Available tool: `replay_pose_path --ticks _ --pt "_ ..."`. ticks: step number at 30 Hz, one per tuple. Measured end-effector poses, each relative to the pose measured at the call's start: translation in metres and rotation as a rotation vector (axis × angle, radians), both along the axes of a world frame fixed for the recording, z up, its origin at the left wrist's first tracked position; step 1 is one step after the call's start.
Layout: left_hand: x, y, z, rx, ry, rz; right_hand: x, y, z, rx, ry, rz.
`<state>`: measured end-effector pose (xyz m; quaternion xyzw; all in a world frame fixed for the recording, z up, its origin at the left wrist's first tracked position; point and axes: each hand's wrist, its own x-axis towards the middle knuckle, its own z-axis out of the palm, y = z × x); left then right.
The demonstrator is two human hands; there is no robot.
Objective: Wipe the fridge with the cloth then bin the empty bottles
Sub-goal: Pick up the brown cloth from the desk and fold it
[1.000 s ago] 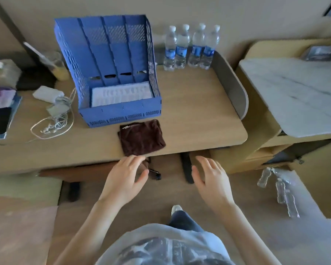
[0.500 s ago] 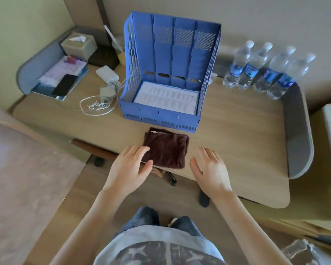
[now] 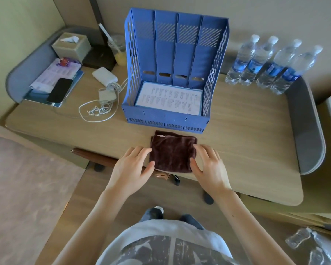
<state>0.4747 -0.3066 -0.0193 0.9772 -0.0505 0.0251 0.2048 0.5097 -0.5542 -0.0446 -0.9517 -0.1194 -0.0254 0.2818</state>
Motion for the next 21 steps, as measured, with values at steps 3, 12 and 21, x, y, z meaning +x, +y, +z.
replay_pose_path --ticks 3,12,21 --pt "0.009 0.01 -0.003 0.003 -0.008 -0.021 0.01 0.009 -0.007 -0.028 0.008 -0.021" --pt "0.029 0.028 -0.023 -0.006 0.089 -0.135 0.03 0.036 -0.051 -0.207 0.289 -0.194" --pt "0.036 0.044 -0.044 -0.011 0.13 -0.174 0.039 0.064 -0.077 -0.213 0.48 -0.323"
